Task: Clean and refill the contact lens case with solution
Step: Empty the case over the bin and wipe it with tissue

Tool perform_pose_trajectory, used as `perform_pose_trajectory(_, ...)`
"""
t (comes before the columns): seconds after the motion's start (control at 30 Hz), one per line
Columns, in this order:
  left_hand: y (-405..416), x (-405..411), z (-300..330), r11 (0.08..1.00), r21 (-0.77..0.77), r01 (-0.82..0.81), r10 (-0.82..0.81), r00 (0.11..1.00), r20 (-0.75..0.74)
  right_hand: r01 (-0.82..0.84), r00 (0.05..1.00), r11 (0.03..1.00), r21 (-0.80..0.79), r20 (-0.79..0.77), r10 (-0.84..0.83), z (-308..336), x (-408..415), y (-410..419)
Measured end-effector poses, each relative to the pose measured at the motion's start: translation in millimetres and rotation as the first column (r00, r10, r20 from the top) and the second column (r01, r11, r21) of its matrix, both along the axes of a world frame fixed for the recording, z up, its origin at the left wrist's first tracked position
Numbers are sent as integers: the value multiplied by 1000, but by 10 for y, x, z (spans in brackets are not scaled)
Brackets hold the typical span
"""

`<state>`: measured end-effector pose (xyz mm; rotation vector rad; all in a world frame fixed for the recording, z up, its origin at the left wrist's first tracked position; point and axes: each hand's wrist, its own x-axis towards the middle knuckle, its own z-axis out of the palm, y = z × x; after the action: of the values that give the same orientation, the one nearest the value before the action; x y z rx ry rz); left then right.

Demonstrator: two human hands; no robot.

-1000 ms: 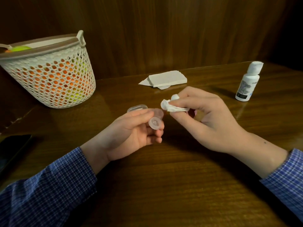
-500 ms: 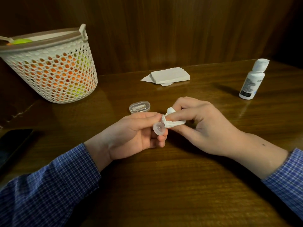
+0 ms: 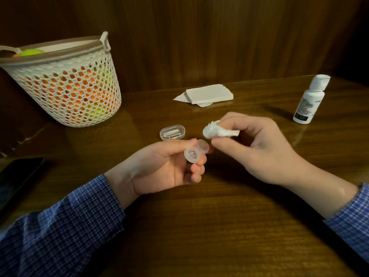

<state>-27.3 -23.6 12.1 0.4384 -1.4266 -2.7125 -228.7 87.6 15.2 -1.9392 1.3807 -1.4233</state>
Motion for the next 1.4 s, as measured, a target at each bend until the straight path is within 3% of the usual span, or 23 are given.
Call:
perform_pose_trajectory(0.07, -3, -1, -5, 1000, 0, 4, -4, 1000, -5, -5, 1000, 1000, 2, 24, 5, 9, -12, 4)
perform_pose_trajectory(0.3, 27, -13, -21, 1000, 21, -12, 12, 1000, 1, -52, 981, 998, 29, -188, 56, -3, 70, 45)
perform_pose_trajectory(0.57, 41, -21, -26, 1000, -27, -7, 7, 1000, 18, -28, 948, 999, 37, -316, 38, 4, 81, 45)
perform_pose_trajectory(0.63, 41, -32, -17, 1000, -31, -3, 3, 1000, 8, -15, 954, 999, 30, -298, 23, 13, 85, 45)
perform_pose_trajectory(0.8, 22, -29, -5, 1000, -2, -13, 13, 999, -35, 18, 996, 1000, -10, -84, -18, 79, 40, 73)
perform_pose_trajectory(1.1, 57, -70, -27, 992, -53, -114, 114, 993, 7, -87, 952, 995, -43, -298, 71, -27, 127, 75)
perform_pose_trajectory(1.4, 103, -101, -37, 910, -317, -269, 263, 963, -63, -29, 952, 999, -45, -306, 14, -26, 172, 69)
